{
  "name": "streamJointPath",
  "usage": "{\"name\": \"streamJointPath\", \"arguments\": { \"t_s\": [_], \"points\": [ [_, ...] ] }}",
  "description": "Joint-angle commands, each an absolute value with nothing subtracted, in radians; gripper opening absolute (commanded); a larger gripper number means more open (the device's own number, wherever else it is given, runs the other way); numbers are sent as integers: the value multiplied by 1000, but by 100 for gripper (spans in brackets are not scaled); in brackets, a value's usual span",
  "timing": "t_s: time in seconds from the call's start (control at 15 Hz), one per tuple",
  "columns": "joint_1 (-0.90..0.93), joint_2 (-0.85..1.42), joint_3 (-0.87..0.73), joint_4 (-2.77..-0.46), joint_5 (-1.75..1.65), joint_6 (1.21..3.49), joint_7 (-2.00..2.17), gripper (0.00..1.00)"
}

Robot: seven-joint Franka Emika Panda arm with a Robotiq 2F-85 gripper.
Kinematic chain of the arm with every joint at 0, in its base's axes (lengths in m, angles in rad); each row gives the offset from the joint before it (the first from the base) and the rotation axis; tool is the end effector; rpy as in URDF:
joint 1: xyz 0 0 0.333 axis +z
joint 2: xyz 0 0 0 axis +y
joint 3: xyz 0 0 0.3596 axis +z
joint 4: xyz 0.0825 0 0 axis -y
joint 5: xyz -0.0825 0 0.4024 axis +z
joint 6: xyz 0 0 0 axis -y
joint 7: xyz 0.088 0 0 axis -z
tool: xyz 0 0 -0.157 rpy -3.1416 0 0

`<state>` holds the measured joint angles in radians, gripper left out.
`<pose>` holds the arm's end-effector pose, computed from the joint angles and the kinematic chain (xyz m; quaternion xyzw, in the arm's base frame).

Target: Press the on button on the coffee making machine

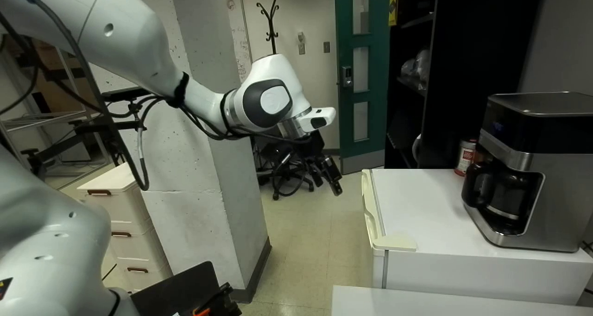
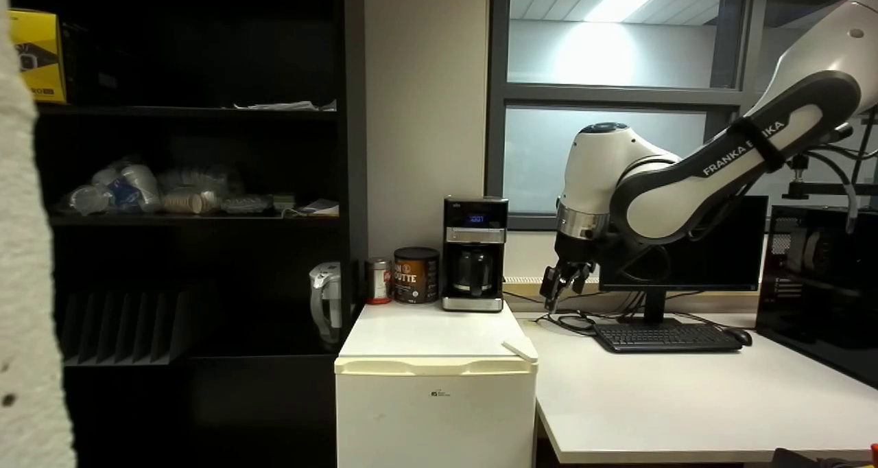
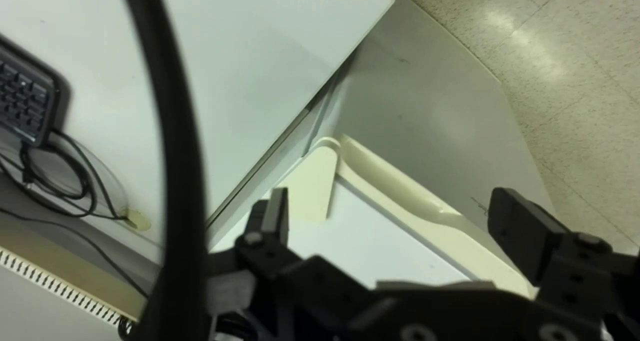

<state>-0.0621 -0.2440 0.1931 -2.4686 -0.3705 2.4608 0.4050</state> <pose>0.4838 0.0526 0.3905 0.9818 -0.0055 0.1472 0.1199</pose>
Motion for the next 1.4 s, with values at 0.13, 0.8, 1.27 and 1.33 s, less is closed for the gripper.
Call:
{"name": "streamJointPath", "arguments": {
  "t_s": [0.13,0.8,1.27,1.33],
  "points": [
    [-103,-156,173,-2338,-623,2447,400,100],
    [-53,30,100,-2098,-1043,2464,432,100],
    [-2,168,60,-1913,-1234,2481,462,100],
    [4,189,55,-1890,-1253,2484,470,100]
  ]
}}
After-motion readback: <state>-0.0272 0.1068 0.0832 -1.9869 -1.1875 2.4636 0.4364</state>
